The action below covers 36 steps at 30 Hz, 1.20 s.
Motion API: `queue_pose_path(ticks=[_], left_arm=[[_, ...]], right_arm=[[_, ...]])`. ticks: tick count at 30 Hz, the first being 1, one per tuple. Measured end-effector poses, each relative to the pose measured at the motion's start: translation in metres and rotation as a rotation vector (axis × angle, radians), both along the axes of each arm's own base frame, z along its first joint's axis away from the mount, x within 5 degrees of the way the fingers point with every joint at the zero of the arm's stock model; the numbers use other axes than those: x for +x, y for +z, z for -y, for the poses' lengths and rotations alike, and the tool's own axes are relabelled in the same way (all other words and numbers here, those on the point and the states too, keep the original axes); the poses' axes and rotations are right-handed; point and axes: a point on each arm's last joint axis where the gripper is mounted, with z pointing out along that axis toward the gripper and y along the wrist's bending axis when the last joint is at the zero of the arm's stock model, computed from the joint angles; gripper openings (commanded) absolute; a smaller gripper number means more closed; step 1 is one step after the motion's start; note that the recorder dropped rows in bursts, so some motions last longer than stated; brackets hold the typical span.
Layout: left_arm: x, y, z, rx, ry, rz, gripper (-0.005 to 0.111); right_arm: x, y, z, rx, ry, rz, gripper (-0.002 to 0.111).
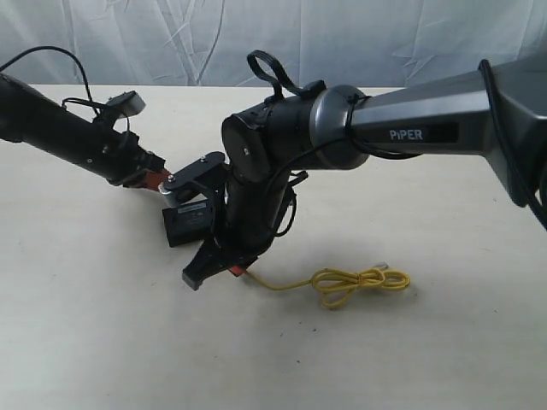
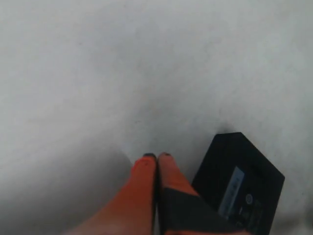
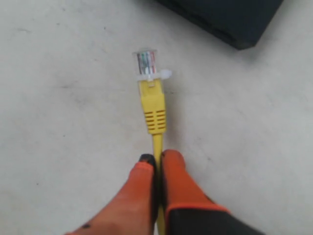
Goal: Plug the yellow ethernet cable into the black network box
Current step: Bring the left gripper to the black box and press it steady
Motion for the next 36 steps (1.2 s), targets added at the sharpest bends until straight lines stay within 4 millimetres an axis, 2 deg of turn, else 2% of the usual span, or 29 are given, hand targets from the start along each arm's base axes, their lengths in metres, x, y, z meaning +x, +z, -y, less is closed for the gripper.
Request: queue_pose_path(ticks=[4, 13, 22, 36], left_arm=[[-0.002, -0.002, 0.009, 0.012, -0.025, -0.007, 0.000], [-0.004, -0.012, 0.009, 0.002, 0.077, -0.137, 0.000], [-0.008, -0.013, 0.008, 0.010, 0.185, -0.303, 0.000], [-0.013, -0.013, 0.008, 0.013, 0.218, -0.413, 0.000]], right_arm=[[0.002, 0.000, 0.002, -0.025, 0.032, 0.032, 0.000], [0.007, -0.001, 0.005, -0.067, 0.084, 0.097, 0.000], [0.000, -0.016, 0.014, -0.100, 0.111, 0.080, 0.000], [0.001, -0.016, 0.010, -0.049, 0.108, 0.111, 0.000]])
